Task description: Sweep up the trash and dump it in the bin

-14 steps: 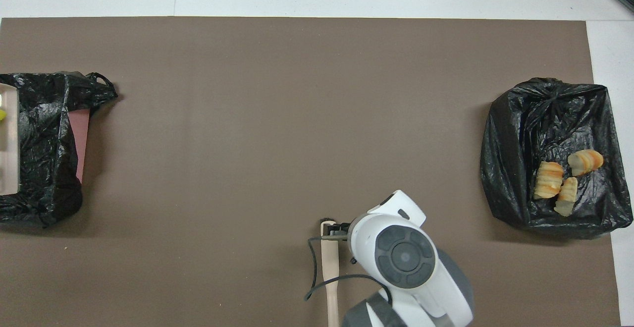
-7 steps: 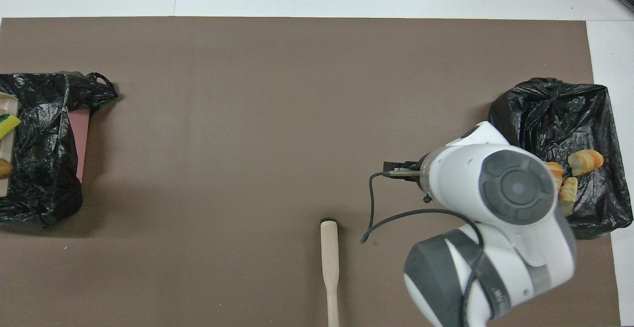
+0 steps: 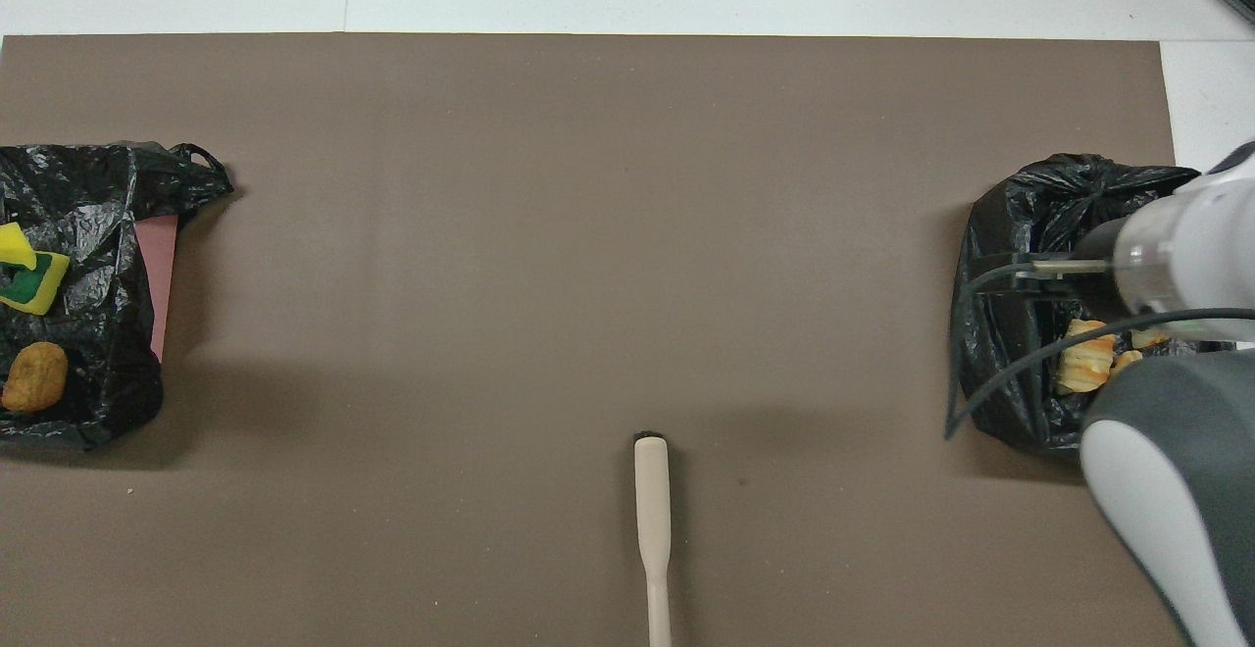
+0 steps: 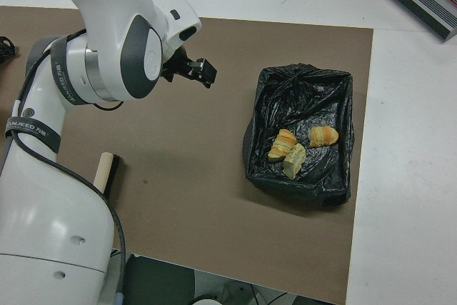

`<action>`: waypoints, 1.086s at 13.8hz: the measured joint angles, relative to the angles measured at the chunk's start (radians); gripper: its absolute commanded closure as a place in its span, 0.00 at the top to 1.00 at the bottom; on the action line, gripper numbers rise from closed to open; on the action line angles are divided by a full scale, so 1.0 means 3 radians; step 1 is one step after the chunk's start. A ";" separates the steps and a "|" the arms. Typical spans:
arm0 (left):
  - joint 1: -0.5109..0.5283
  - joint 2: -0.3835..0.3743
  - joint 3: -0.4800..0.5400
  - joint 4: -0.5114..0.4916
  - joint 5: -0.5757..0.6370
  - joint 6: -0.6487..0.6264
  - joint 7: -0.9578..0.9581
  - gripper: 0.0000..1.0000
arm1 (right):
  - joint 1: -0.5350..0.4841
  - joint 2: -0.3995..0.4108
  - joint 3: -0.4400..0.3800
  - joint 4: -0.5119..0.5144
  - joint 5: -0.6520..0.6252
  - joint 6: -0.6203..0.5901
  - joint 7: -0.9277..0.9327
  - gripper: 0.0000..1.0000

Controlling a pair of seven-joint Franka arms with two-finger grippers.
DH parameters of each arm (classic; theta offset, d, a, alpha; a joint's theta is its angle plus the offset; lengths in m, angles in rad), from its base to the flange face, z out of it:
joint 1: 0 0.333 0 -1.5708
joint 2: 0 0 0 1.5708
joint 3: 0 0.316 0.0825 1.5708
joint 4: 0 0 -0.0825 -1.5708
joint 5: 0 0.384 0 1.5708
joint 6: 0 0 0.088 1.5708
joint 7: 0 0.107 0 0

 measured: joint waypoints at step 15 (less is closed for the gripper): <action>-0.0606 -0.0234 -0.0029 -0.0002 0.0701 -0.0913 -0.0736 0.00 | 0.0116 0.0004 -0.0587 0.0631 0.0126 -0.0744 -0.0376 1.00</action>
